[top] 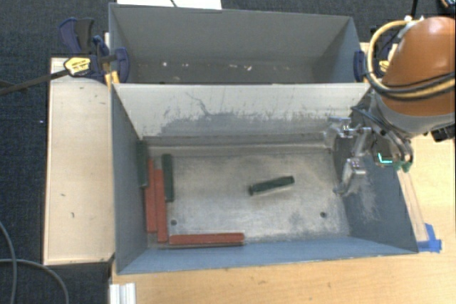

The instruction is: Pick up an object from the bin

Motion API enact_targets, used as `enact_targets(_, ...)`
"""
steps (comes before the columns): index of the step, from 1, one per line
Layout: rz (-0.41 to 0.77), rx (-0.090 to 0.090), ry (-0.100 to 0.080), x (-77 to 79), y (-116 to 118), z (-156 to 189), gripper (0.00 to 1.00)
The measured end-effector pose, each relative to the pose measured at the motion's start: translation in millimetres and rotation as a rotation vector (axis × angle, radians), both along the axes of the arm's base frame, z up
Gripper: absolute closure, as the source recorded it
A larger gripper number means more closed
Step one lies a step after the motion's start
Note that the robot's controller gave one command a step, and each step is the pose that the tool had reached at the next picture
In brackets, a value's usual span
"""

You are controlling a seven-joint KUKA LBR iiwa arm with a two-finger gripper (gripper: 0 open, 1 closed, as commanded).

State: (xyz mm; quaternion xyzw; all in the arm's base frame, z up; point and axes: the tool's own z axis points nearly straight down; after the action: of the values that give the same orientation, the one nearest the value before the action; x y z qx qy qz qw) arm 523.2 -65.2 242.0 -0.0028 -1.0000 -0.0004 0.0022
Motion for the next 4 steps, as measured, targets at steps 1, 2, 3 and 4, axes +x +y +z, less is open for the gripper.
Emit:
enact_targets(1, 0.183, 0.002, 0.0, 25.2, 76.7, -175.8, 0.0)
enact_targets(2, 0.137, -0.001, -0.011, 28.2, 61.8, -139.9, 0.0)
enact_targets(3, 0.127, 0.001, -0.004, 14.5, 70.4, -141.8, 0.0)
enact_targets(4, 0.079, 0.0, -0.003, 2.2, 60.4, -173.2, 0.0)
